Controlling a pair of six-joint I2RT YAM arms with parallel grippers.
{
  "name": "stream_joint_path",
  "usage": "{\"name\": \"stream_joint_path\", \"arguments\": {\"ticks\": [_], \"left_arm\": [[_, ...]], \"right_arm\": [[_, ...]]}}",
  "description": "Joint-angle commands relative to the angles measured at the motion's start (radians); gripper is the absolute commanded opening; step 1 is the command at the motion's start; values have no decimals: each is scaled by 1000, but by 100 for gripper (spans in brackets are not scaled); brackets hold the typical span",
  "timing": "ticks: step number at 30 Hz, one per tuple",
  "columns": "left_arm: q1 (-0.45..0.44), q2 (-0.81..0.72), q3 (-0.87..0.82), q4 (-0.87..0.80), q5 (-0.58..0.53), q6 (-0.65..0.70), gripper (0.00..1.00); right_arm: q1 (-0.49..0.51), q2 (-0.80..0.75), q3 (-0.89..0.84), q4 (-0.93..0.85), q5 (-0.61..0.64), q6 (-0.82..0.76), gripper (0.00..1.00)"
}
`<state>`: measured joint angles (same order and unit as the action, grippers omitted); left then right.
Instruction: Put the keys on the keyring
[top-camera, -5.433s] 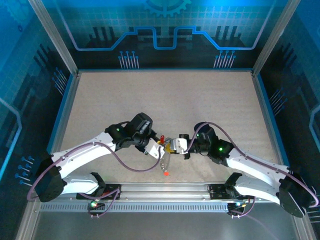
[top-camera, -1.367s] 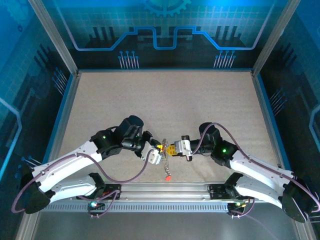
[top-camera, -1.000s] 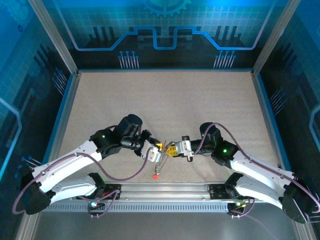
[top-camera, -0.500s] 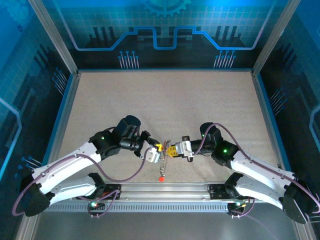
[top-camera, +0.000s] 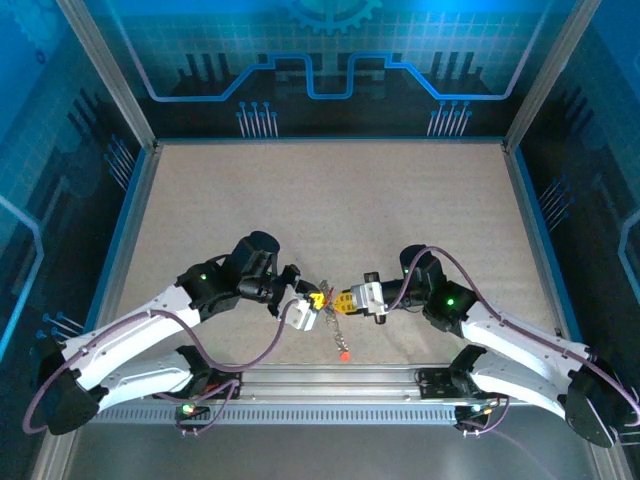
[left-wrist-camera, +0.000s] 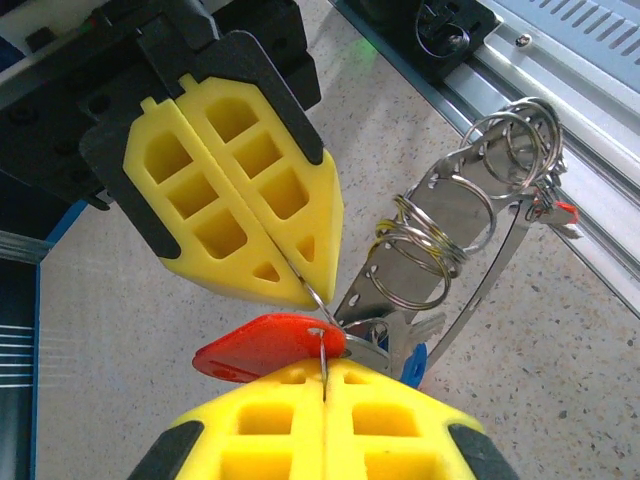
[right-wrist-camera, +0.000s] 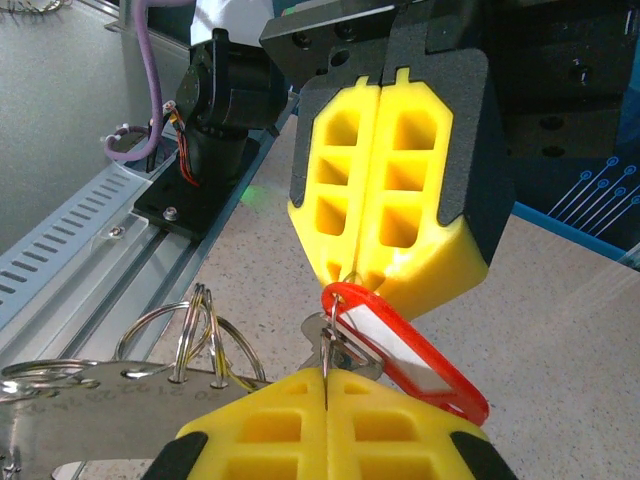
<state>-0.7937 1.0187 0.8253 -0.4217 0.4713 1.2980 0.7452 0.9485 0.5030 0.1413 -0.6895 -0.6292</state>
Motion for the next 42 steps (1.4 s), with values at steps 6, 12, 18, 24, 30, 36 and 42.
{"name": "stream_joint_path", "arguments": {"ticks": [6,12,18,24,30,36,42], "left_arm": [[6,3,12,-37,70,43,0],[5,11,13,-21,56,38,0],[4,29,12,3,36,14,0],[5,36,15,6,51,14,0],[5,25,21,15,72,12,0],[5,29,33,-21,83,39,0],[-5,42,31,-47,68,64,0]], "right_arm": [[-2,-16,-3,15,-37,-12,0],[0,-17,2,16,-56,-15,0],[4,-13,2,16,-66,-20,0],[6,-10,9,3,-56,-26,0],[8,5,15,-7,-52,-30,0],[7,8,20,-1,-44,-30,0],[5,-5,11,9,-35,-20,0]]}}
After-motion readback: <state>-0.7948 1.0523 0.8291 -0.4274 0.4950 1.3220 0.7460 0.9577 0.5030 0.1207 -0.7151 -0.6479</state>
